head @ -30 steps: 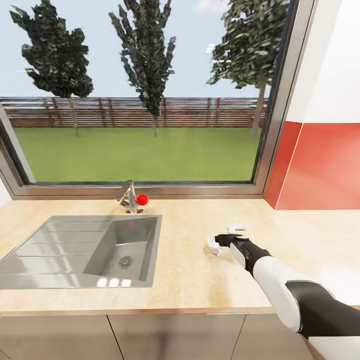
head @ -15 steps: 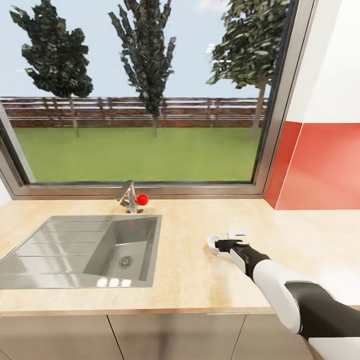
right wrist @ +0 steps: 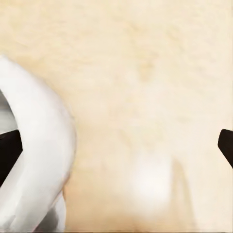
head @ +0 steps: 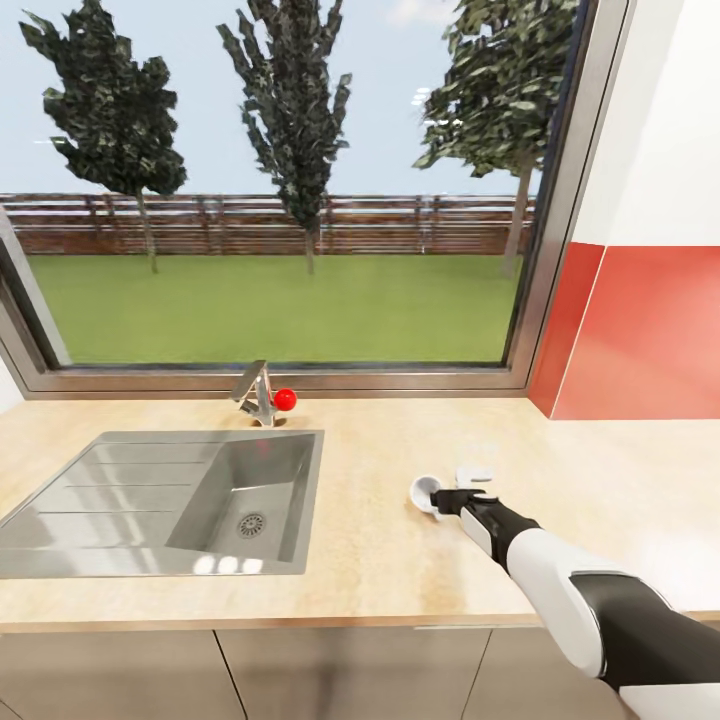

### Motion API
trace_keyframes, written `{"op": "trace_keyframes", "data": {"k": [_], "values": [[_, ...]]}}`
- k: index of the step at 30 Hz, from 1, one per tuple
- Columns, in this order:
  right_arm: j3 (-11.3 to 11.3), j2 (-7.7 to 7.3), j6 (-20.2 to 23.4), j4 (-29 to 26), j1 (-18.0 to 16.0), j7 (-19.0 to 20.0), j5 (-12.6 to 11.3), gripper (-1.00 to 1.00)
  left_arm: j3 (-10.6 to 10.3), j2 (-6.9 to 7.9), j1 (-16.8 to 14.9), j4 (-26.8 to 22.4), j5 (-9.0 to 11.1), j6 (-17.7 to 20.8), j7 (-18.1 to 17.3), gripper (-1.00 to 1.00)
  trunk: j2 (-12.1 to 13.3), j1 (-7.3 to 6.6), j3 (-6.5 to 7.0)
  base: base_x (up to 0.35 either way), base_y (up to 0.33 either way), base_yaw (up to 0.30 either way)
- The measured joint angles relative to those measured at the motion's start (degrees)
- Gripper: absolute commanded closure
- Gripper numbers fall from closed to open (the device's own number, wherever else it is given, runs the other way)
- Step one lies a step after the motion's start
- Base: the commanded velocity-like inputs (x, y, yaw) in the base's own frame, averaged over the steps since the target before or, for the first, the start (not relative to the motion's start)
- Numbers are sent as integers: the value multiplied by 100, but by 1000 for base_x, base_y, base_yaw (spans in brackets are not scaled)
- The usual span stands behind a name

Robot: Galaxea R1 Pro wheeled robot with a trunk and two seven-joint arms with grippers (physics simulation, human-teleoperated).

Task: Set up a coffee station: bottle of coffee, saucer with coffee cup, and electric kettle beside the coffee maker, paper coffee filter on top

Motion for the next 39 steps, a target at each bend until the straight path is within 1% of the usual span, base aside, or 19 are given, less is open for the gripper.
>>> {"op": "trace_keyframes", "data": {"k": [2, 3, 7, 11, 22, 30, 33, 34, 36, 38, 39], "values": [[0, 0, 0, 0, 30, 0, 0, -100, -3, -1, 0, 0, 0, 6, 0, -100, 0, 0, 0, 0, 0, 0], [0, 0, 0, 0, 40, -1, 0, 100, -3, -1, 0, 0, 0, 7, 0, -100, 0, 0, 0, 0, 0, 0], [0, 0, 0, -8, 65, -1, 0, 100, -4, -1, 0, 0, 0, 9, 0, -100, 0, 0, 0, 0, 0, 0], [-3, -1, -42, -62, 64, -14, 53, 100, -4, -1, 1, 0, 0, 7, 0, -100, -4, -1, 2, 0, 0, 0], [-12, -1, -78, -32, 63, -10, 39, 100, 2, -1, 1, 0, -1, 0, 0, -100, -4, -1, 2, 0, 0, 0], [1, 37, -70, -75, 67, 1, 5, 100, 5, 11, 0, 0, -1, -21, 0, -100, -1, 0, 1, 0, 0, 0], [-5, 45, -32, -491, 66, -9, -9, 100, 5, 16, 0, -4, -7, -33, 0, -100, 0, 0, 1, 0, 0, 0], [-2, 48, -9, -752, 65, -13, -6, 100, 2, 17, 0, -6, -8, -38, 0, -100, 0, 0, 2, 0, 0, 0], [1, 55, 61, -1063, 67, -17, -10, 100, -1, 18, -1, -8, -8, -43, 0, -100, 0, 0, 1, 0, 0, 0], [2, 58, 254, -1369, 65, -19, -9, 100, -3, 27, 0, -8, -10, -54, 0, -100, 0, 0, 1, 0, 0, 0], [2, 60, 520, -1686, 60, -20, -8, 100, 0, 31, -1, -10, -10, -58, 0, -100, 0, 0, 2, 0, 0, 0]]}}
